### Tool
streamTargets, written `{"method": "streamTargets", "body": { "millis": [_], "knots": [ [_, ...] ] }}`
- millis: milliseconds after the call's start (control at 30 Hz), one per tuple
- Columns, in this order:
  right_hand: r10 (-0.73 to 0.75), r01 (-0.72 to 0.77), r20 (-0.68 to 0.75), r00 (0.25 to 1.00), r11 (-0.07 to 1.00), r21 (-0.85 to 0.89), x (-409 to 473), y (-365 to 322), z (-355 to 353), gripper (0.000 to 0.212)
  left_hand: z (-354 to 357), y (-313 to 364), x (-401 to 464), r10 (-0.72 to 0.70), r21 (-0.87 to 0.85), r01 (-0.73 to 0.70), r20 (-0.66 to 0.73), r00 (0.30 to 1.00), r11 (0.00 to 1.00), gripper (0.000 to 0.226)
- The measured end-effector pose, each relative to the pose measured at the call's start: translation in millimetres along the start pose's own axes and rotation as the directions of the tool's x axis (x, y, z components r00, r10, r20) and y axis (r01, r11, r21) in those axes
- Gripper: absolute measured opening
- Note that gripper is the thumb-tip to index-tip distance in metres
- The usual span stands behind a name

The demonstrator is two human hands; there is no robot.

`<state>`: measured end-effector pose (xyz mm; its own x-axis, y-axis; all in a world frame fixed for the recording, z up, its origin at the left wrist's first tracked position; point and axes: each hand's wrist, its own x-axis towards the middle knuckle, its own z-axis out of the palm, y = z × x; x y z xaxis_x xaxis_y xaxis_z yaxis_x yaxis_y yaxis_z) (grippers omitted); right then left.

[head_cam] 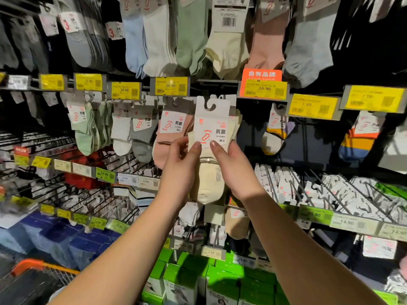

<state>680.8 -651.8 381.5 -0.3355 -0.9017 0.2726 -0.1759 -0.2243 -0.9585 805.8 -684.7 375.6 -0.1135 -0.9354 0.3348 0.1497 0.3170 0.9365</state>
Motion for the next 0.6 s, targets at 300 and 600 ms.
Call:
{"method": "streamTargets", "body": {
  "millis": [300, 600],
  "knots": [
    [-0.014, 0.006, -0.081, 0.997, 0.995, -0.099, 25, -12, -8, 0.037, 16, 6, 24, -0.088, -0.033, 0.088, -0.008, 0.996, 0.996, 0.03],
    [-0.008, -0.014, -0.138, 0.99, 0.988, -0.157, 40, -21, -13, 0.033, 28, 3, 41, -0.119, 0.017, 0.12, -0.043, 0.992, 0.993, 0.023]
  ]
}}
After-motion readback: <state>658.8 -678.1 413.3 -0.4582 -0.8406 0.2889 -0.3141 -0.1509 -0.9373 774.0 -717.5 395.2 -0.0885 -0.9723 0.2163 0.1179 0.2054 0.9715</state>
